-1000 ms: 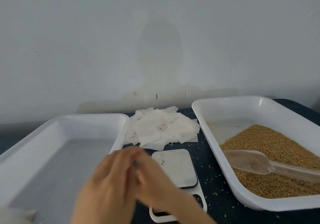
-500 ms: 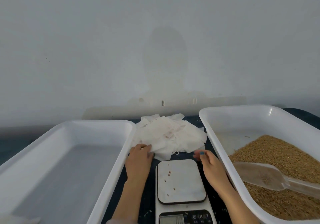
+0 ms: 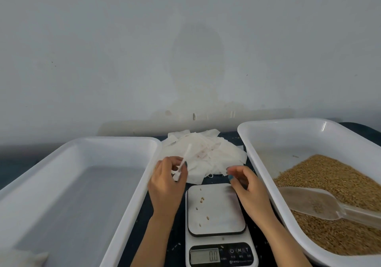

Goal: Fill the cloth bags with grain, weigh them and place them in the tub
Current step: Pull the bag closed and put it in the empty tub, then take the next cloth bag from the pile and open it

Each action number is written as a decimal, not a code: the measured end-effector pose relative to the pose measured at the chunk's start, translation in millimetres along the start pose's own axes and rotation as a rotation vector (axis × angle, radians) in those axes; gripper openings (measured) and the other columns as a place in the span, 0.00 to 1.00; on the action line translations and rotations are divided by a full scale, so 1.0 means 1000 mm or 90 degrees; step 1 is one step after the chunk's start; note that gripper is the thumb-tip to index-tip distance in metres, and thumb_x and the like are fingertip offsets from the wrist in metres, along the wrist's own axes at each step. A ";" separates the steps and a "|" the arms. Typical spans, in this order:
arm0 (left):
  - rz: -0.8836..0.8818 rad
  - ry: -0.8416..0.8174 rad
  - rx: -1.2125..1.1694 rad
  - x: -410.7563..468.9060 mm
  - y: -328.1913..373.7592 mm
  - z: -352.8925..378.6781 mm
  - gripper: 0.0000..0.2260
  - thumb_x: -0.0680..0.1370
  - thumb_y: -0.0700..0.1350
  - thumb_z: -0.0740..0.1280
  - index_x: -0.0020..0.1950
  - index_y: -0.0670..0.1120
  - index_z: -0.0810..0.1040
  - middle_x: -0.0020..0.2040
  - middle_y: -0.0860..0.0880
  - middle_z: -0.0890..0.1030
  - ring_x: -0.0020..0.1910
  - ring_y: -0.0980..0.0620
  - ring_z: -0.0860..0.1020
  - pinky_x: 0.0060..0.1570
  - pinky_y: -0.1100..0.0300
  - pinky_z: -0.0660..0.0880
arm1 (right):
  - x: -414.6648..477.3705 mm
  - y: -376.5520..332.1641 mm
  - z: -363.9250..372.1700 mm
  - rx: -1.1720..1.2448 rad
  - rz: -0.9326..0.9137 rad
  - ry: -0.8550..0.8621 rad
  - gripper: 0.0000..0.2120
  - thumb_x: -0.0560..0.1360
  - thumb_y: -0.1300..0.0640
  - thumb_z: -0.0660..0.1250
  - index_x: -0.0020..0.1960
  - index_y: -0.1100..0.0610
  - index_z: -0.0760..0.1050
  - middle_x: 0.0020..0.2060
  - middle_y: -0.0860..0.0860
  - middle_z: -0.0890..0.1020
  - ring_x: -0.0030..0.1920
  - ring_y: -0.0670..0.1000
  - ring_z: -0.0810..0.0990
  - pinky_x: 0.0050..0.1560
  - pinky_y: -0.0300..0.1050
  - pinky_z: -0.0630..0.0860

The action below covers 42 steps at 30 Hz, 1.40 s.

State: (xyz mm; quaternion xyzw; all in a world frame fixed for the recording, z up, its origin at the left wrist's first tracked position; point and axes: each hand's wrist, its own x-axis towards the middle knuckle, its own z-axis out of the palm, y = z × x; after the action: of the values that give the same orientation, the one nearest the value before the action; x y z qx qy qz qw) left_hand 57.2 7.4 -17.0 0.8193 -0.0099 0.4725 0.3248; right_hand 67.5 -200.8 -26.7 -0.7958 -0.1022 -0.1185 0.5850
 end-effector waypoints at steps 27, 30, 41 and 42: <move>0.337 -0.272 -0.044 -0.002 0.044 -0.009 0.23 0.78 0.57 0.65 0.68 0.45 0.77 0.69 0.53 0.76 0.70 0.56 0.72 0.69 0.58 0.68 | -0.007 -0.030 0.012 0.335 0.078 -0.011 0.21 0.60 0.47 0.77 0.42 0.63 0.82 0.38 0.64 0.83 0.38 0.55 0.81 0.40 0.41 0.78; 0.296 -0.288 -0.074 -0.002 0.046 -0.011 0.20 0.77 0.54 0.65 0.64 0.45 0.80 0.63 0.54 0.80 0.66 0.57 0.75 0.65 0.58 0.72 | -0.008 -0.027 0.012 0.314 0.056 0.021 0.26 0.62 0.46 0.76 0.40 0.70 0.75 0.32 0.64 0.75 0.33 0.56 0.70 0.31 0.41 0.69; 0.165 -0.358 -0.157 0.000 0.051 -0.016 0.14 0.75 0.48 0.66 0.59 0.51 0.82 0.54 0.60 0.84 0.55 0.63 0.79 0.57 0.62 0.75 | -0.015 -0.038 0.014 0.157 -0.066 0.032 0.11 0.67 0.48 0.73 0.38 0.55 0.81 0.32 0.50 0.83 0.34 0.50 0.81 0.37 0.39 0.76; 0.163 -0.361 -0.157 0.000 0.052 -0.016 0.15 0.75 0.48 0.66 0.60 0.52 0.82 0.54 0.60 0.84 0.55 0.63 0.79 0.57 0.63 0.75 | -0.015 -0.039 0.014 0.149 -0.065 0.030 0.11 0.67 0.47 0.72 0.40 0.55 0.82 0.33 0.50 0.83 0.35 0.50 0.82 0.38 0.41 0.78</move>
State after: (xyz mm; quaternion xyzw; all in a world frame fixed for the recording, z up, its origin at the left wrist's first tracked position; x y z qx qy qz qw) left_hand 28.6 -24.6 15.6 0.8648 -0.2598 0.2582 0.3435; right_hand 42.0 -176.7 0.1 -0.7129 -0.1419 -0.1544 0.6692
